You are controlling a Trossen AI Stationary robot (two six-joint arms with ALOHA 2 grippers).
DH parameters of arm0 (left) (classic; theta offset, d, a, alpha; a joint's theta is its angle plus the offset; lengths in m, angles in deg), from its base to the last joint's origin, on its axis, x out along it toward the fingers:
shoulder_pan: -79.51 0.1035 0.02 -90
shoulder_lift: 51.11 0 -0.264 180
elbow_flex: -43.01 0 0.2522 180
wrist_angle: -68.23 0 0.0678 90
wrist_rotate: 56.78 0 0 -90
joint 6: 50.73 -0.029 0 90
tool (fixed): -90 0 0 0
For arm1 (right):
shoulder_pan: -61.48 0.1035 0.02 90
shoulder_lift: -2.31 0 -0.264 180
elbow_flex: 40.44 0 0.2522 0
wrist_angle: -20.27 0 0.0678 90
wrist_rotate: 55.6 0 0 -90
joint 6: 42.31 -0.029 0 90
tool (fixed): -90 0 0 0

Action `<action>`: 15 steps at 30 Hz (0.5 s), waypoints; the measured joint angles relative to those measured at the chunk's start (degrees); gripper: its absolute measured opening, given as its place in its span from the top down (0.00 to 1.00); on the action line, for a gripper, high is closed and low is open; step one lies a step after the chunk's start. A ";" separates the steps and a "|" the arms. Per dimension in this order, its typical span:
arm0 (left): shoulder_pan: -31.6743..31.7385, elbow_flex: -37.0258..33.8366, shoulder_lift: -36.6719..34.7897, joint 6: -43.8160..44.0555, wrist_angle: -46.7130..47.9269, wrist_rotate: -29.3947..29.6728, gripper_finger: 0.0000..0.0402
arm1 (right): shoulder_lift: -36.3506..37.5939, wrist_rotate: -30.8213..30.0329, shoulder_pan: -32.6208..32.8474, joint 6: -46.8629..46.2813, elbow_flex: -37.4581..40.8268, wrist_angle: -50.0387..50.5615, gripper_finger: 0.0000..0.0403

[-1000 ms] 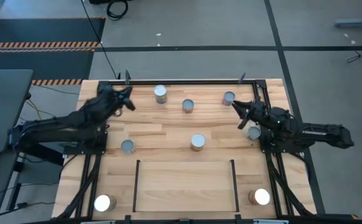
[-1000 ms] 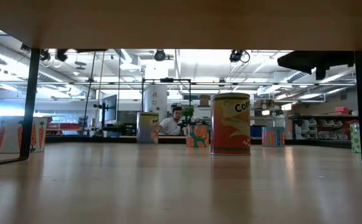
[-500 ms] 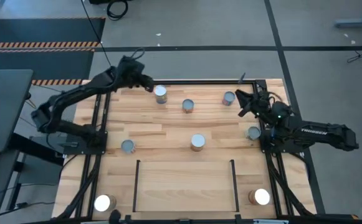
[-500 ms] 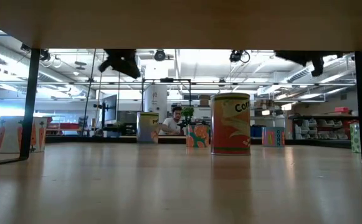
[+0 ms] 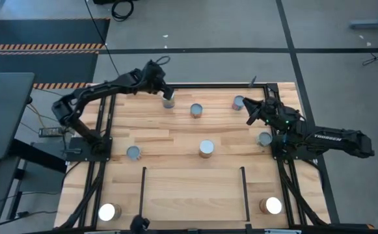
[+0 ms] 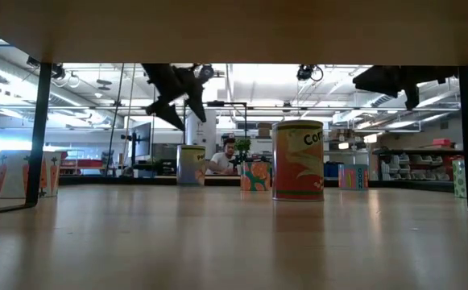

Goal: Pick and place cans onto a shelf
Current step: Put the top canned peaches on the shelf

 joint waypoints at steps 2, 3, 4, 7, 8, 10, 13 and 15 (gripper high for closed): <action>-1.35 0.03 1.42 1.60 -0.82 4.21 0.10 | 0.00 -0.02 -0.03 0.01 0.00 0.96 0.79; -2.12 0.35 2.17 2.74 -0.46 7.16 0.09 | 0.00 -0.01 -0.03 0.03 0.00 1.48 0.79; -2.81 1.02 2.87 3.82 -0.27 9.49 0.09 | 0.00 -0.01 -0.03 0.02 0.00 1.92 0.79; -4.16 3.29 4.83 8.67 1.33 13.20 0.09 | 0.00 0.00 -0.03 0.01 0.00 2.15 0.79; -4.56 4.22 5.54 10.01 2.43 14.72 0.09 | 0.00 0.00 -0.03 0.01 0.00 2.15 0.79; -5.24 5.92 7.06 11.99 4.85 17.23 0.09 | 0.00 0.00 -0.03 0.01 0.00 2.19 0.79; -6.22 8.40 9.15 16.46 8.61 20.64 0.09 | 0.00 0.00 -0.27 0.01 0.00 2.25 0.79; -6.89 9.10 10.16 19.45 8.81 22.01 0.09 | 0.00 0.04 -0.54 0.03 0.00 2.26 0.79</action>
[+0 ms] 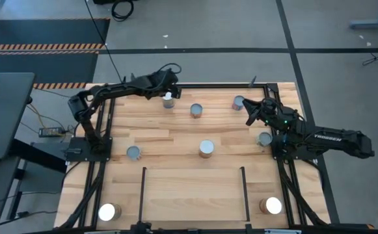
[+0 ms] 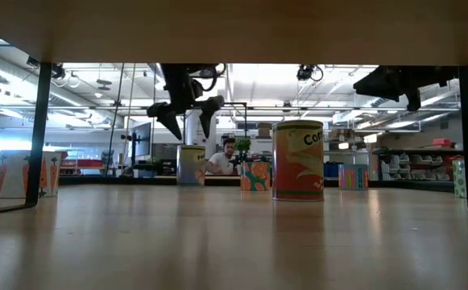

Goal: Pick and place cans onto a shelf
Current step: Put the top canned peaches on the shelf

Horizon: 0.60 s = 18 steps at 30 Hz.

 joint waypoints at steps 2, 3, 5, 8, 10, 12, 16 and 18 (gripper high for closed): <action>-0.93 0.34 0.71 2.93 -0.41 0.82 0.09 | 0.00 -0.02 -0.26 -0.02 0.00 0.06 0.79; -1.53 0.36 0.92 4.89 0.23 1.12 0.09 | 0.00 0.04 -0.34 -0.02 0.00 0.04 0.79; -3.01 0.36 1.41 9.08 1.87 2.81 0.09 | 0.00 0.29 -0.47 -0.02 0.00 0.18 0.79; -5.39 0.36 1.59 13.32 4.38 7.48 0.09 | 0.00 0.40 -0.47 -0.02 0.00 0.32 0.79; -6.66 0.36 1.57 14.84 4.25 11.28 0.09 | 0.00 0.44 -0.47 0.00 0.00 0.41 0.79; -7.14 0.36 1.82 16.30 3.93 13.37 0.09 | 0.00 0.42 -0.47 0.04 0.00 0.41 0.79; -6.48 0.36 3.91 16.35 0.77 12.95 0.09 | 0.00 0.46 -0.47 0.98 0.00 0.41 0.79; -5.92 0.36 4.21 16.39 -0.26 12.57 0.09 | 0.00 0.61 -0.47 0.91 0.00 0.38 0.79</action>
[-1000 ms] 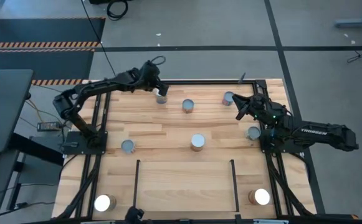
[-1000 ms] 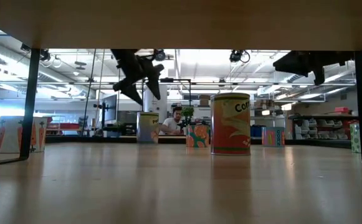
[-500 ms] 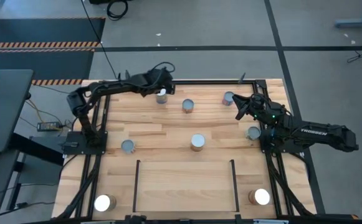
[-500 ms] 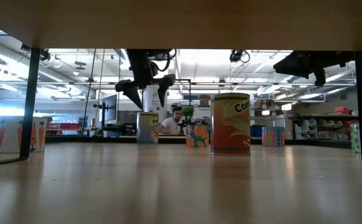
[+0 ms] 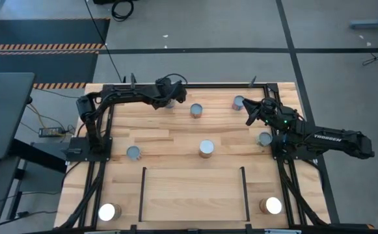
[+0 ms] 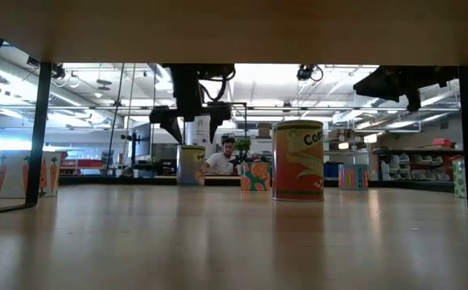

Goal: Pick and place cans onto a shelf
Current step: Put the top canned peaches on the shelf

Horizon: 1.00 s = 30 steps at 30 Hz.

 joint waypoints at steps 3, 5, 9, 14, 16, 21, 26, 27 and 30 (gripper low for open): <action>0.70 0.00 -0.06 2.80 0.46 -0.18 0.09 | 0.01 0.04 0.00 -0.39 0.00 -1.08 0.79; 1.45 0.00 -0.06 4.40 1.78 -1.32 0.09 | 0.02 0.04 0.00 -0.47 0.00 -2.00 0.79; 3.36 -0.02 1.20 5.88 2.16 -4.03 0.09 | 0.01 0.03 0.00 0.73 0.00 -2.71 0.79; 3.86 -0.07 2.63 3.46 -2.42 -4.03 0.09 | 0.02 0.04 0.00 3.94 0.00 -2.70 0.79; 3.54 -0.05 3.13 2.79 -2.72 -4.08 0.09 | 0.02 0.04 0.00 5.23 0.00 -2.70 0.79; 3.22 -0.02 4.27 2.55 -2.16 -4.69 0.09 | 0.02 0.13 0.00 6.83 0.00 -2.74 0.79; 3.22 -0.04 5.16 -2.10 -3.52 -5.02 0.13 | 0.02 0.29 0.00 6.22 0.00 -4.02 0.79; 3.22 -0.04 5.13 -3.43 -3.93 -5.08 0.15 | 0.02 0.51 0.00 6.03 0.00 -4.30 0.79; 3.22 -0.04 4.66 -7.32 -3.56 -5.75 0.22 | 0.02 1.80 0.00 4.04 0.00 -5.81 0.79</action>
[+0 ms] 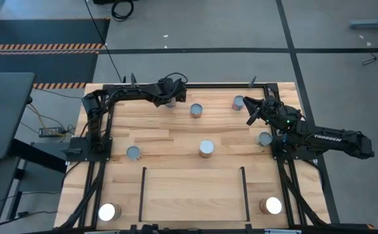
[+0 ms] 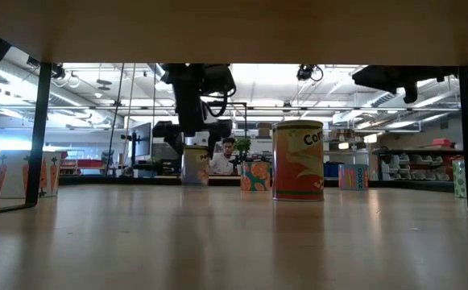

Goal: Pick and place cans onto a shelf
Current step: Put the top canned peaches on the shelf

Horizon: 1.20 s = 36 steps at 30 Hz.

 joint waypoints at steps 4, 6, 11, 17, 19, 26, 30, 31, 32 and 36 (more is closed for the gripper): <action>-0.04 0.02 -1.06 -5.62 0.77 -5.26 0.23 | 0.00 0.67 0.00 -1.05 0.00 -1.83 0.79; -0.65 -0.05 -3.28 -7.38 2.61 -8.63 0.23 | 0.00 1.26 0.00 -1.08 0.02 -2.51 0.79; -4.30 0.08 -14.93 -17.70 3.57 -15.65 0.23 | 0.04 6.74 0.04 -0.62 0.00 -8.23 0.79; -13.05 0.09 -28.59 -25.65 6.62 -24.52 0.23 | -3.68 6.83 1.85 0.84 -3.27 -7.43 0.79; -17.56 0.09 -32.15 -26.24 11.03 -24.79 0.23 | -6.77 6.63 4.17 2.85 -7.94 -3.75 0.79; -37.37 0.03 -39.39 -19.03 19.30 -22.20 0.23 | -20.78 -0.20 13.33 10.44 -25.89 14.61 0.79; -48.80 1.47 -38.65 -12.02 19.74 -18.86 0.23 | -26.95 -4.62 18.57 11.07 -33.17 21.32 0.79; -51.04 2.29 -37.84 -10.72 19.46 -17.94 0.23 | -28.18 -5.71 19.91 11.10 -34.58 21.71 0.79; -53.18 3.38 -36.84 -9.50 20.12 -17.14 0.23 | -29.30 -6.67 21.31 11.16 -35.91 21.65 0.79; -58.41 10.96 -31.30 -7.79 24.81 -11.68 0.23 | -32.86 -10.80 26.04 11.42 -39.74 22.04 0.79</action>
